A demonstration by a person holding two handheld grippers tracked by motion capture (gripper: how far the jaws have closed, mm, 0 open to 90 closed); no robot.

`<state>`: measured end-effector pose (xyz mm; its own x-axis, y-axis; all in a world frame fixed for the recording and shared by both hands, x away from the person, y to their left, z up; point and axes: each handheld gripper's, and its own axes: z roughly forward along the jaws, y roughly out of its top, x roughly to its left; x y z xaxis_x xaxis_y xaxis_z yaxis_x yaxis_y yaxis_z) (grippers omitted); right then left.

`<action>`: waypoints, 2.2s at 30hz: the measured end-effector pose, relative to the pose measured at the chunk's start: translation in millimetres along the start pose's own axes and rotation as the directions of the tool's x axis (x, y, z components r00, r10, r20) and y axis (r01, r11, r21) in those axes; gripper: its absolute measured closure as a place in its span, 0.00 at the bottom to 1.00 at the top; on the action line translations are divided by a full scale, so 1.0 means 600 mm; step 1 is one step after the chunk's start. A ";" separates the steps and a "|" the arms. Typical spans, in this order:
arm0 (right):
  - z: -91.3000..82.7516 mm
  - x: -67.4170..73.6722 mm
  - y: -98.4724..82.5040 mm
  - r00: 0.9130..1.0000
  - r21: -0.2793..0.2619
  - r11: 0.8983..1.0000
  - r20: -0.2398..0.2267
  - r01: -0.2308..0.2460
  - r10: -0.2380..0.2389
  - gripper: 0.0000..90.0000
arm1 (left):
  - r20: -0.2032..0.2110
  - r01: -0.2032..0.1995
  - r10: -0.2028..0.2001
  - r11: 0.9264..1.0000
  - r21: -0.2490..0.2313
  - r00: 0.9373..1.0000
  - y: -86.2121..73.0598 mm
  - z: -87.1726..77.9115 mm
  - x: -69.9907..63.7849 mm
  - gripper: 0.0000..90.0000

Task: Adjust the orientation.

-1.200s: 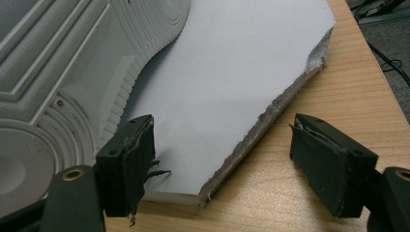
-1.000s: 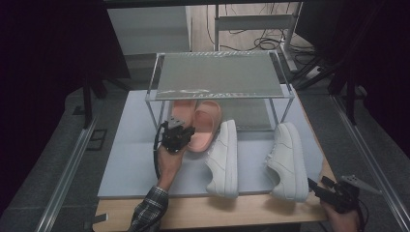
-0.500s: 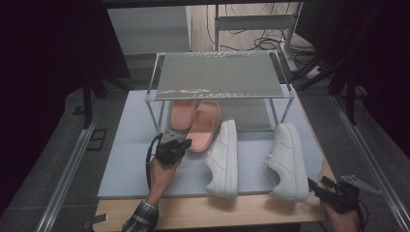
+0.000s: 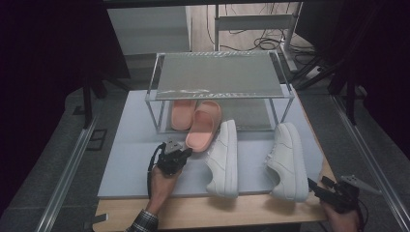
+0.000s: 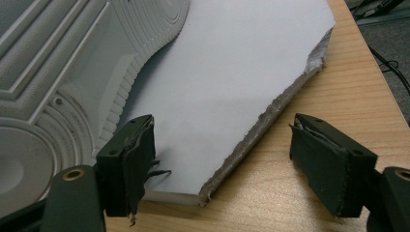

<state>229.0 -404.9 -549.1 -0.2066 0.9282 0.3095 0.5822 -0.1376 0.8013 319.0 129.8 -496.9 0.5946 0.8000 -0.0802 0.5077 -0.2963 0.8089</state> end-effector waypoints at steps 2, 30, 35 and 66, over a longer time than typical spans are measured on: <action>0.000 0.000 0.000 1.000 0.000 1.000 0.000 0.000 0.000 0.27 | -0.013 -0.007 0.007 1.000 0.009 1.000 0.000 0.007 -0.001 1.00; 0.000 0.000 0.000 1.000 -0.002 1.000 -0.003 -0.004 0.004 0.27 | -0.045 0.000 0.002 0.999 0.036 0.999 0.044 0.083 -0.007 1.00; 0.000 -0.001 0.000 1.000 -0.002 1.000 -0.004 -0.006 0.006 0.27 | -0.062 -0.013 0.016 0.999 0.045 0.998 0.056 0.097 -0.010 1.00; 0.000 0.000 0.000 1.000 0.000 1.000 -0.002 -0.001 0.001 0.27 | -0.114 0.047 -0.040 0.997 0.067 0.993 0.098 0.162 0.029 1.00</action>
<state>229.0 -405.0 -549.1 -0.2079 0.9274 0.3110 0.5823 -0.1381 0.8012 419.9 75.7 -507.3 0.4989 0.8655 -0.0450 0.5762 -0.2924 0.7632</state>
